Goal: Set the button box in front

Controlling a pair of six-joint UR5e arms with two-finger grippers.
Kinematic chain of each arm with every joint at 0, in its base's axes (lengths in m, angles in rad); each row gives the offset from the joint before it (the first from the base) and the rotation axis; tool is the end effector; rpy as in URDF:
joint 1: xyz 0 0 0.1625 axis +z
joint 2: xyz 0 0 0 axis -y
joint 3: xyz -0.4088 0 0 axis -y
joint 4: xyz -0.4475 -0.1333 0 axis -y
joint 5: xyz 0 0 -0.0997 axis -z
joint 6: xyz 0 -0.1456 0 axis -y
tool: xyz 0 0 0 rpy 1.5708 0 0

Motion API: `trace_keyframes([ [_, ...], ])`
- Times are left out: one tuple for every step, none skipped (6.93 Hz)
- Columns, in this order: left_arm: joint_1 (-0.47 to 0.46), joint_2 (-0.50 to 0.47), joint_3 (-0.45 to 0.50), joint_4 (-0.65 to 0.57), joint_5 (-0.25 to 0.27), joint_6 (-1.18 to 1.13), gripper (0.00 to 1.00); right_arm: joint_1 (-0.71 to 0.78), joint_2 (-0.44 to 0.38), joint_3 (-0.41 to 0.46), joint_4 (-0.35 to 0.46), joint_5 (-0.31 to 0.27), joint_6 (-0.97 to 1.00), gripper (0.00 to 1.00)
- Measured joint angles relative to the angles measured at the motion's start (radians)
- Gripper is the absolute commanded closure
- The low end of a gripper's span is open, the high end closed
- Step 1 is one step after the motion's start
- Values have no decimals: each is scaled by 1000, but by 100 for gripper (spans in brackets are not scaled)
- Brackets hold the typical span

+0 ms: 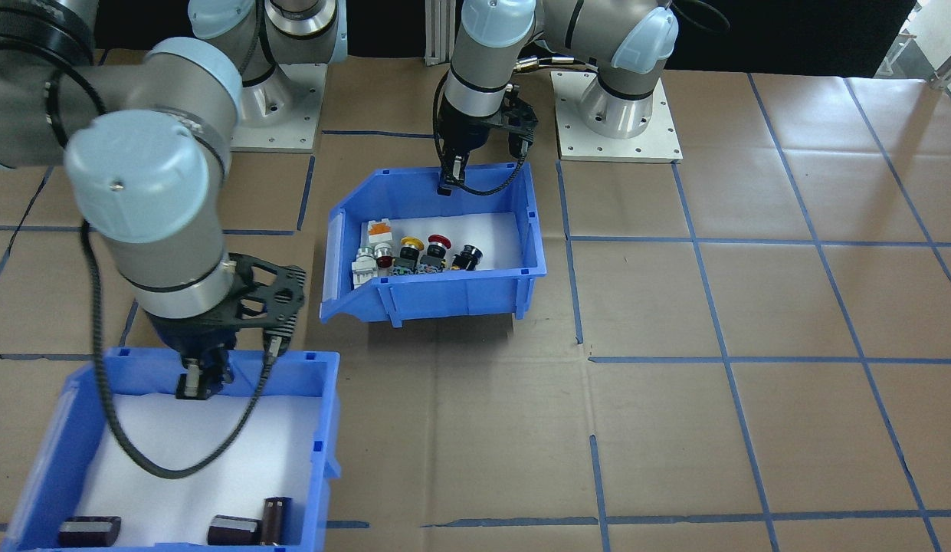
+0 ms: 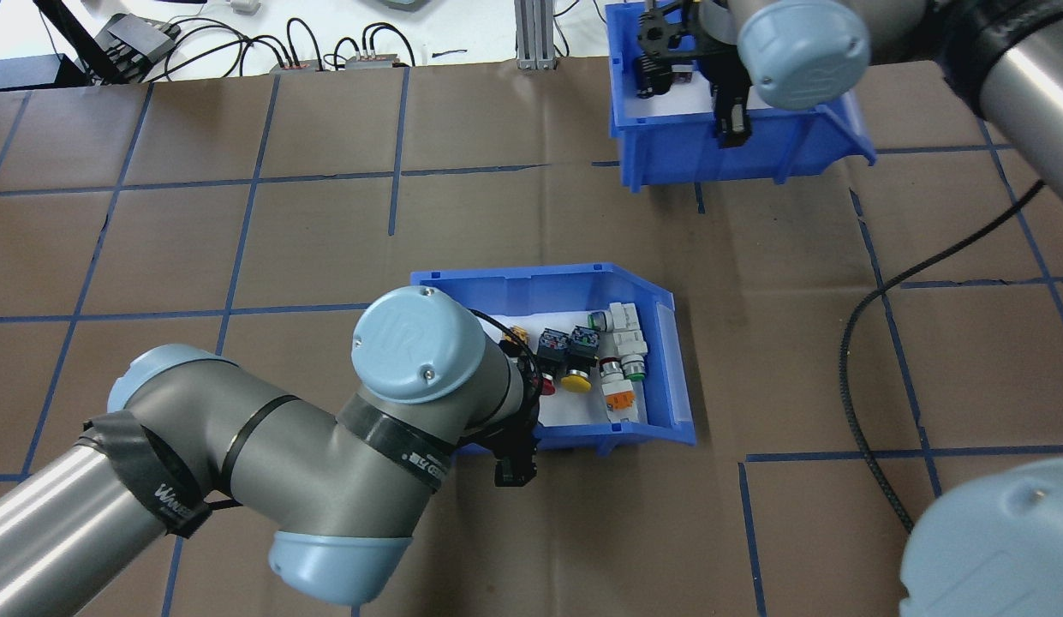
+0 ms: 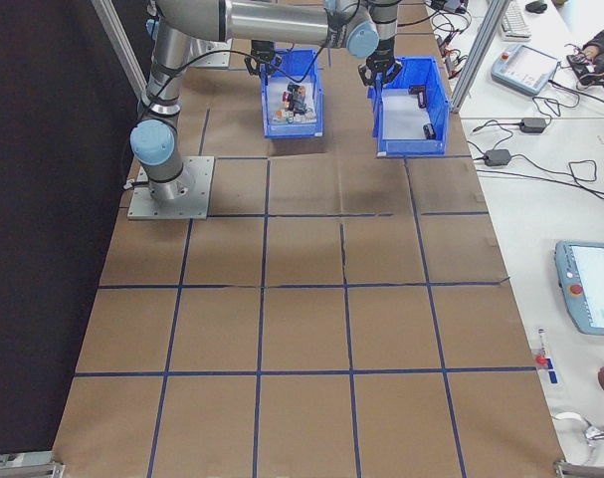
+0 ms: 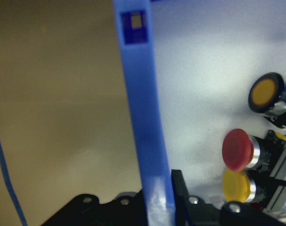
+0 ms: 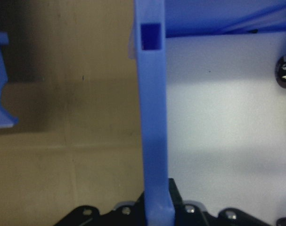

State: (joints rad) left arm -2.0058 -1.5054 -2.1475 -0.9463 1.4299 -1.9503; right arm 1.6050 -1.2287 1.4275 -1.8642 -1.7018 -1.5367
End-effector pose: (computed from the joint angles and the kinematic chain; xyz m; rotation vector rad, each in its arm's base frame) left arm -0.3412 -0.3695 0.2195 2.0404 -2.1742 -0.1332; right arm 0.1378 -0.6844 0.3249 2.1017 -2.1145 -0.0303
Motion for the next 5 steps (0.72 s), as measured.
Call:
trace_keyframes([
  [75, 35, 4, -42, 9, 92, 100, -82, -68, 75, -4, 5, -92, 98],
  [163, 51, 13, -68, 9, 186, 100, -157, -134, 148, -6, 12, -167, 98],
  [238, 40, 35, -79, 5, 265, 100, -220, -196, 218, -7, 27, -222, 98],
  [285, 4, 80, -82, 2, 318, 100, -270, -260, 293, -8, 47, -264, 98],
  [306, -65, 158, -84, 1, 341, 100, -311, -339, 379, -11, 61, -288, 98],
])
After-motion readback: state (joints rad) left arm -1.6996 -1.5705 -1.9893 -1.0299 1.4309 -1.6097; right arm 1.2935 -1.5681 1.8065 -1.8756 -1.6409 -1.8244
